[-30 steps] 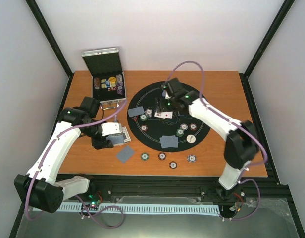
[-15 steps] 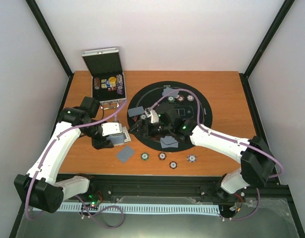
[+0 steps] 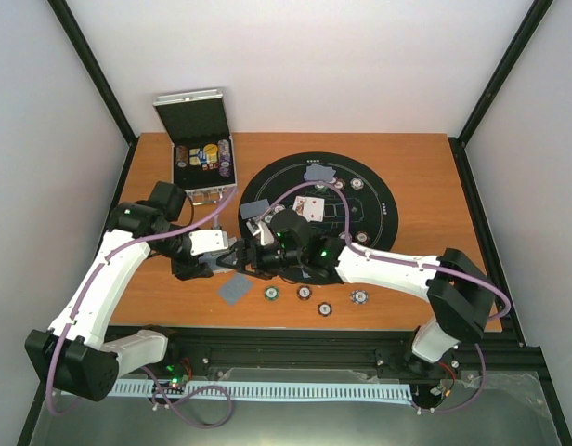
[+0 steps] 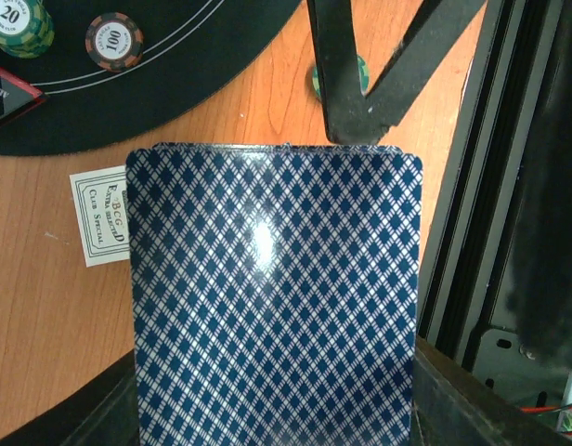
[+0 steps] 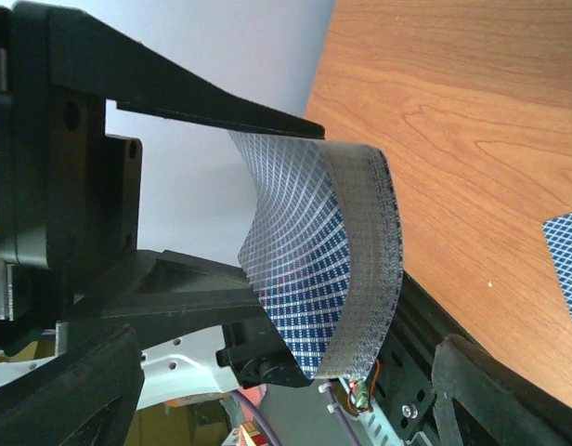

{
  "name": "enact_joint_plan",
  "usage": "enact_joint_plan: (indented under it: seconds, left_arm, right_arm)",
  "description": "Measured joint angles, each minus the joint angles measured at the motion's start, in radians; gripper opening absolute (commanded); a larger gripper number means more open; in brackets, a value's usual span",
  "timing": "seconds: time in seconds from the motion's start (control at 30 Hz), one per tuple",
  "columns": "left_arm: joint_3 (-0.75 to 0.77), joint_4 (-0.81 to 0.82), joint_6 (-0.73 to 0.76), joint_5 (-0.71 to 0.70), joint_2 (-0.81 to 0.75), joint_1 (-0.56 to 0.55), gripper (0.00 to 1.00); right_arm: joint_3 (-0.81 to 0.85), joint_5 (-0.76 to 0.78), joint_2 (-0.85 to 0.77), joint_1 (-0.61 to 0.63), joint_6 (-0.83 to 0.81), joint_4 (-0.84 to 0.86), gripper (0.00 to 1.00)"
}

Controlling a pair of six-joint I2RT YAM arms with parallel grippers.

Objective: Distribute texas hold em gaming equipment

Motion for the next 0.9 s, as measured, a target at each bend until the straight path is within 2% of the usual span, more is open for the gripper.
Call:
enact_joint_plan:
  seconds: [0.43,0.7,0.9]
  left_arm:
    - [0.0,-0.001,0.0,0.007,-0.002,0.0,0.01]
    - [0.0,-0.003,0.0,0.006,-0.006,0.0,0.01]
    - [0.0,-0.005,0.0,0.006,-0.014,0.0,0.01]
  right_arm:
    - [0.016,-0.012,0.123,0.013,0.052,0.105,0.82]
    - [0.028,-0.062,0.227,0.004,0.123,0.243,0.81]
    - [0.025,-0.08,0.236,-0.027,0.141,0.281,0.78]
